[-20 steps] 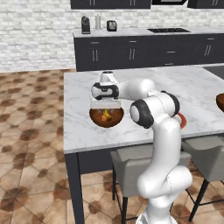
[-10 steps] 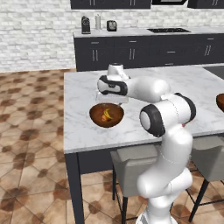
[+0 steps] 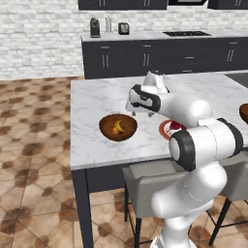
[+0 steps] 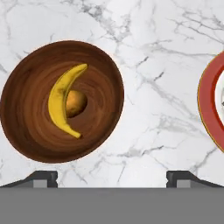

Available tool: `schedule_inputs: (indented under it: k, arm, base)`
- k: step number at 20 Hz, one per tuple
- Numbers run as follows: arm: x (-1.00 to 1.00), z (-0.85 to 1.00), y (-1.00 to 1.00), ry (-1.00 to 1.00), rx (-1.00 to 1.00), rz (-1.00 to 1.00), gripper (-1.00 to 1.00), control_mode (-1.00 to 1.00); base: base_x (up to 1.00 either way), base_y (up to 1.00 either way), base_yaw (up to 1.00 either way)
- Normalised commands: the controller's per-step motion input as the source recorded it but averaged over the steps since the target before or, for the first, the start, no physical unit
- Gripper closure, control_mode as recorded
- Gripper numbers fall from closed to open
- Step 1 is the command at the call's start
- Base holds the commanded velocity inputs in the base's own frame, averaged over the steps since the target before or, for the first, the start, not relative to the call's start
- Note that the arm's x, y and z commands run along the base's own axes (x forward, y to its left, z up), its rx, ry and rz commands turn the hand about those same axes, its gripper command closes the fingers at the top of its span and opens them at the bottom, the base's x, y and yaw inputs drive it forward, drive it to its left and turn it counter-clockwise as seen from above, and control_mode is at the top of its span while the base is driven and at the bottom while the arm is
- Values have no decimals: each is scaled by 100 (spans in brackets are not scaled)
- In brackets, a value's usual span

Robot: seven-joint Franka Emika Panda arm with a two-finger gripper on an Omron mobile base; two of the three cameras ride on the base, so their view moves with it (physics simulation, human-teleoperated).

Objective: Take the fruits from the plate on the dining counter and place two fruits in each bowl.

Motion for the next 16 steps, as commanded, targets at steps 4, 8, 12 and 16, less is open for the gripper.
schedule_inputs:
  k: [4, 8, 12, 16]
  arm:
    - [-19, 9, -91, -11, 1, -5, -100, -100]
    - [-10, 3, -91, -6, 0, -8, -100, -100]
    - [-10, 4, -89, -3, 0, -9, -100, -100]
    - [0, 0, -77, 0, 0, -15, -100, -100]
  base:
    - [0, 0, 0]
    - [0, 0, 0]
    - [0, 0, 0]
    - [0, 0, 0]
